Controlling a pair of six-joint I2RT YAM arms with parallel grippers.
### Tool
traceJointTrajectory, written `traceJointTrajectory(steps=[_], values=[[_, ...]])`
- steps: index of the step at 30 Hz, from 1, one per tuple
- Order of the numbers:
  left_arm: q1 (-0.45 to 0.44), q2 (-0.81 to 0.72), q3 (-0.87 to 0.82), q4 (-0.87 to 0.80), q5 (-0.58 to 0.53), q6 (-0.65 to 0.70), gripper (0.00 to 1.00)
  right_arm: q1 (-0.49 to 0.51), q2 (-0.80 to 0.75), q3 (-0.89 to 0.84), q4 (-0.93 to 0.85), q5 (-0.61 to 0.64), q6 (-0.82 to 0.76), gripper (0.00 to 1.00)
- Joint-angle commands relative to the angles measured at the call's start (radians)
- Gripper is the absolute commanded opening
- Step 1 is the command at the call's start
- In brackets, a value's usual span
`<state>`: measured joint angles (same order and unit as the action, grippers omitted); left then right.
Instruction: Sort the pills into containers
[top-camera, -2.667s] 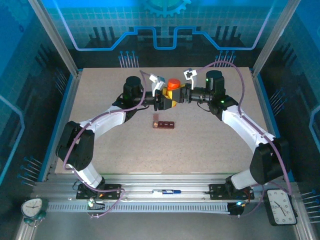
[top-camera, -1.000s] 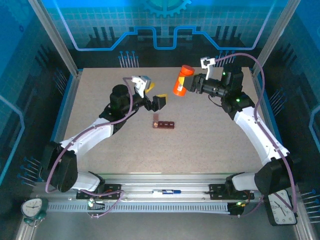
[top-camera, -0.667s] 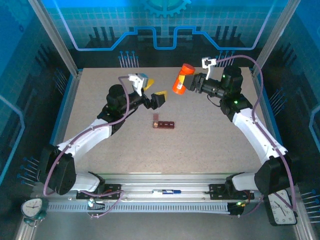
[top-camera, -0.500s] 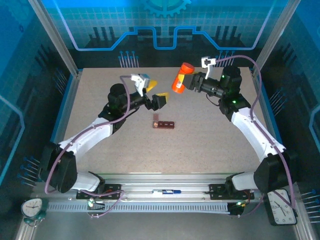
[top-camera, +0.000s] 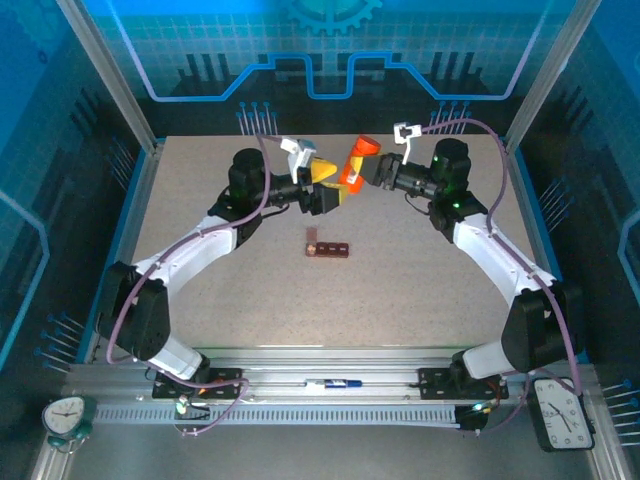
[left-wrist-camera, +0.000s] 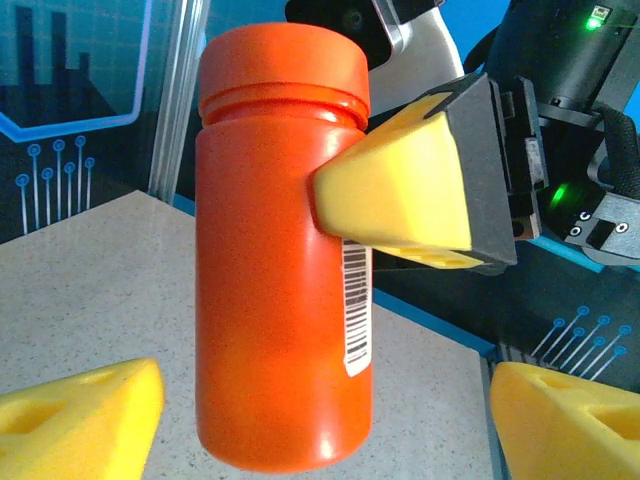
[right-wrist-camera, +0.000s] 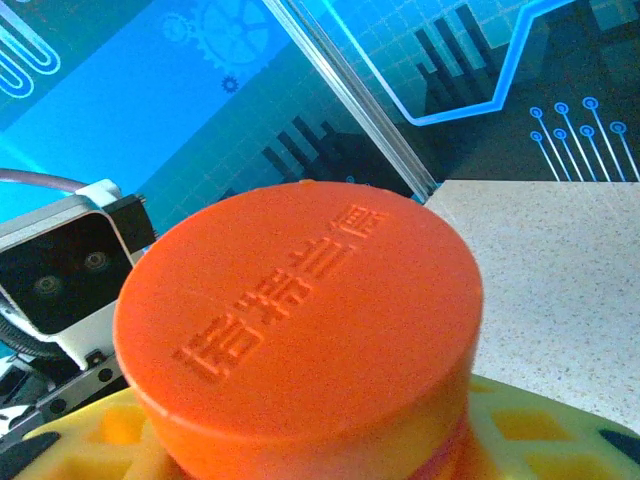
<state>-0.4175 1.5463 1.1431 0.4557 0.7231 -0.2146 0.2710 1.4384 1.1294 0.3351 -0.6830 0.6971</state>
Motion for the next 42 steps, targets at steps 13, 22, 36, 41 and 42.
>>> traceJointTrajectory(steps=[13,22,36,41,42], values=[[0.009,0.074,0.06,0.021,0.143,-0.088,0.77,0.082,0.019,0.035,0.06,-0.02,0.013,0.34],[0.009,0.069,0.02,0.06,0.155,-0.101,0.67,0.084,0.003,0.02,0.093,-0.001,0.049,0.34],[0.009,0.087,0.007,0.145,0.154,-0.147,0.46,0.096,-0.012,-0.011,0.128,0.002,0.073,0.35],[0.009,0.093,0.001,0.177,0.154,-0.161,0.37,0.097,-0.008,-0.01,0.13,0.005,0.071,0.38],[0.009,0.095,0.0,0.182,0.154,-0.16,0.35,0.097,-0.008,-0.007,0.128,0.007,0.069,0.4]])
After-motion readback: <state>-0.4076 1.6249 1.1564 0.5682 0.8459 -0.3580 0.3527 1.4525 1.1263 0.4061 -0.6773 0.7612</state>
